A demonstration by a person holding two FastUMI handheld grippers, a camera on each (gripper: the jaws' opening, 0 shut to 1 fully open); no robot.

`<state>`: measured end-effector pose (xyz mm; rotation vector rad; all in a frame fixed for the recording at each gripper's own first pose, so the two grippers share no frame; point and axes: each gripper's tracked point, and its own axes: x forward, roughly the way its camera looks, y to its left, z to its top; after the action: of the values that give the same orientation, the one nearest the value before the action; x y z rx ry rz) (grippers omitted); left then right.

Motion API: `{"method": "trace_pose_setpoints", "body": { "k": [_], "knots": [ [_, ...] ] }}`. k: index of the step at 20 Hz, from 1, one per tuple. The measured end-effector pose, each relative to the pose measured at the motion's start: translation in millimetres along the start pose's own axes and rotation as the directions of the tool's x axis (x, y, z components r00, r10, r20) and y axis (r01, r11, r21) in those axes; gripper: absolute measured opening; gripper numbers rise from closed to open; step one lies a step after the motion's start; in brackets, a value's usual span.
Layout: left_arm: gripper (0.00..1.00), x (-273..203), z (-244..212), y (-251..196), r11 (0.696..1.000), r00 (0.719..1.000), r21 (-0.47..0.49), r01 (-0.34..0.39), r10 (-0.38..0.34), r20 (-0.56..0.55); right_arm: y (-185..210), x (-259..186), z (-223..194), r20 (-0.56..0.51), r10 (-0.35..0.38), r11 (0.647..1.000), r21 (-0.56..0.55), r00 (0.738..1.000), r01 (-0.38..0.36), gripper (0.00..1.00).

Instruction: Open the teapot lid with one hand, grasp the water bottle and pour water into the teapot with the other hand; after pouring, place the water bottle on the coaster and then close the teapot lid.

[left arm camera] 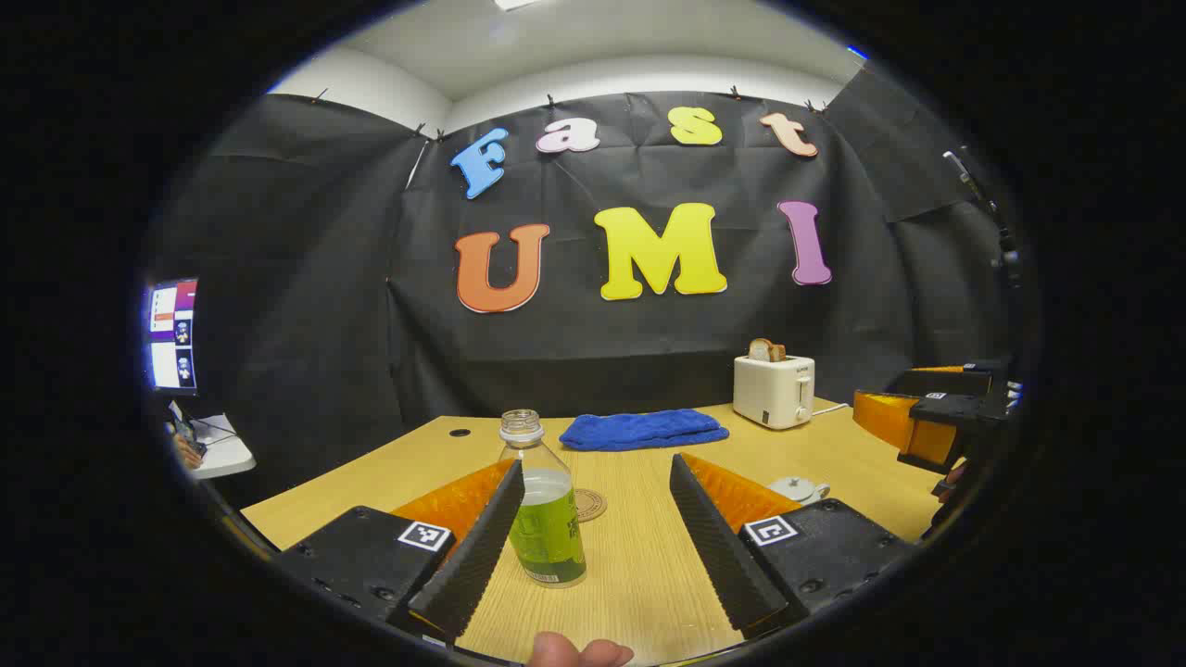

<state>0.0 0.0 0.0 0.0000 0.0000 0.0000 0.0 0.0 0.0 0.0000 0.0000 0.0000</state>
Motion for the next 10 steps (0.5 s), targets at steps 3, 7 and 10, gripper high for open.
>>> {"method": "trace_pose_setpoints", "body": {
  "k": [3, 7, 10],
  "knots": [
    [0.99, 10.8, -6.1, 5.9, 1.0, 1.0, -0.018, -0.003, 0.003, -0.024, 9.2, 17.7, -7.7, -0.01, 0.017, 1.0, -0.013, 1.0, -0.017, 0.95],
    [0.99, 6.3, 1.1, 11.6, 0.998, 0.999, -0.043, -0.046, 0.046, -0.014, 18.0, 20.4, -11.6, -0.02, 0.061, 0.998, 0.028, 0.998, -0.06, 0.98],
    [0.99, 1.7, 8.2, 11.3, 0.998, 0.999, -0.031, -0.048, 0.048, -0.002, 16.2, 15.6, -8.8, -0.009, 0.056, 0.998, 0.037, 0.998, -0.056, 0.95]
  ]
}}
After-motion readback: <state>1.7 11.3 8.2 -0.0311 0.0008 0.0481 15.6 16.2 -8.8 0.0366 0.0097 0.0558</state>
